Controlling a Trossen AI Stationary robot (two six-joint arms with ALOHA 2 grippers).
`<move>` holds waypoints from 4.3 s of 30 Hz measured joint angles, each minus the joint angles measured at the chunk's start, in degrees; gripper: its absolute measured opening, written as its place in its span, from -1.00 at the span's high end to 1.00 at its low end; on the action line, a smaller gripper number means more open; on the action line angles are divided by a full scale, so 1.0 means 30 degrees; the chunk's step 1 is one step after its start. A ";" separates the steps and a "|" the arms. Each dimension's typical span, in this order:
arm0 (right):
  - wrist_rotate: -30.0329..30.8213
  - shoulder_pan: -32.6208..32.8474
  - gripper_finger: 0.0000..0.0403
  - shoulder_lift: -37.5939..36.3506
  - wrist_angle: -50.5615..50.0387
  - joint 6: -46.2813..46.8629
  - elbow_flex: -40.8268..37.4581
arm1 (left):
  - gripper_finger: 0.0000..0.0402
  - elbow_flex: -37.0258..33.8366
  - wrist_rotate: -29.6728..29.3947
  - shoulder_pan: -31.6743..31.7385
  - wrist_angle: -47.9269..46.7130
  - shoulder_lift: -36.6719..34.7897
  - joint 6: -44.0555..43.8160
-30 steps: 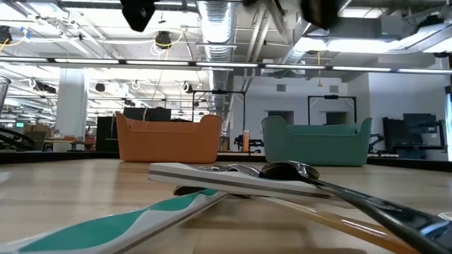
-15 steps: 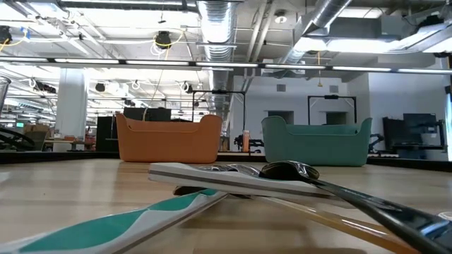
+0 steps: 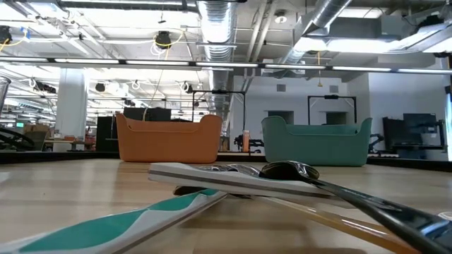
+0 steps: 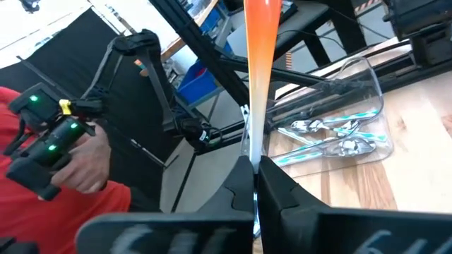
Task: Sort silverware by color (type)
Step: Put the orange spoon into the orange bin, then put the black spoon into the blue bin
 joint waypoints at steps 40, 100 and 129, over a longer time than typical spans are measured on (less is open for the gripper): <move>-0.0706 -0.0511 0.94 0.0029 -0.0347 -0.0211 -0.0007 | 1.00 -0.0007 0.5179 0.1725 0.1499 0.1253 -0.0353; 1.0921 -0.4933 0.34 -0.4577 -1.7174 0.0604 -0.0014 | 1.00 0.0160 -0.7254 1.7698 -0.7358 0.4527 -0.7868; 0.9767 -0.1708 0.33 -0.3006 -1.5767 0.5950 -0.0376 | 0.36 0.0160 -0.2978 1.4694 -1.5157 -0.3128 -0.6853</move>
